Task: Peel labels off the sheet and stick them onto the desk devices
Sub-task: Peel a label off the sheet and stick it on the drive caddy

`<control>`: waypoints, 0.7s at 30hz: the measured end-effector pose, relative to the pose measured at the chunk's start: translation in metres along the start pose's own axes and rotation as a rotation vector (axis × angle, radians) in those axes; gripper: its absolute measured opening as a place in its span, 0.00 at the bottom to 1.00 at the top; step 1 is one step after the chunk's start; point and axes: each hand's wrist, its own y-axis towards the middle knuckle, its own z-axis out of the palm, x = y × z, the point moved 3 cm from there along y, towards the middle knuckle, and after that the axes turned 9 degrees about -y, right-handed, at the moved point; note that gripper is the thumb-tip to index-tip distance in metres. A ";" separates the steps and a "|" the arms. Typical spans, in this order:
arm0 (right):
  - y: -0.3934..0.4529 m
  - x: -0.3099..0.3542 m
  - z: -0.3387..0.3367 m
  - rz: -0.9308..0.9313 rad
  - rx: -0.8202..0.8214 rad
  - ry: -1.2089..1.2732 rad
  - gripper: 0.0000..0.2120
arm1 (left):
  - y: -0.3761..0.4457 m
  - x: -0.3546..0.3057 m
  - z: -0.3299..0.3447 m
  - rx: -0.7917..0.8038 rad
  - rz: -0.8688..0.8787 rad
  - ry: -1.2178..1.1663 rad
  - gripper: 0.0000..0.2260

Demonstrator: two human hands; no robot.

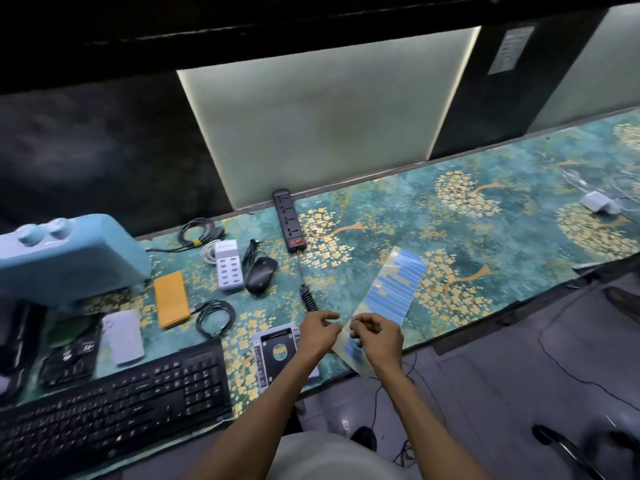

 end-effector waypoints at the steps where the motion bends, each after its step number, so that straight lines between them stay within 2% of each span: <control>1: 0.001 0.004 0.005 -0.008 0.027 0.000 0.05 | -0.001 0.002 -0.005 -0.021 -0.008 -0.039 0.11; 4: 0.001 0.014 0.019 -0.055 0.106 -0.011 0.04 | 0.000 0.007 -0.024 -0.155 0.010 -0.109 0.06; 7: 0.000 0.019 0.034 -0.129 0.149 -0.080 0.02 | -0.001 0.005 -0.040 -0.187 -0.078 -0.252 0.19; 9: -0.001 0.021 0.043 -0.183 0.180 -0.133 0.01 | -0.002 0.004 -0.043 -0.138 -0.206 -0.384 0.21; 12: -0.002 0.024 0.053 -0.226 0.216 -0.160 0.02 | -0.005 0.001 -0.045 -0.076 -0.294 -0.436 0.16; 17: -0.005 0.023 0.064 -0.260 0.284 -0.127 0.04 | -0.016 0.002 -0.059 -0.163 -0.310 -0.449 0.09; 21: -0.014 0.020 0.070 -0.322 0.301 -0.141 0.05 | -0.032 0.010 -0.066 -0.271 -0.360 -0.482 0.12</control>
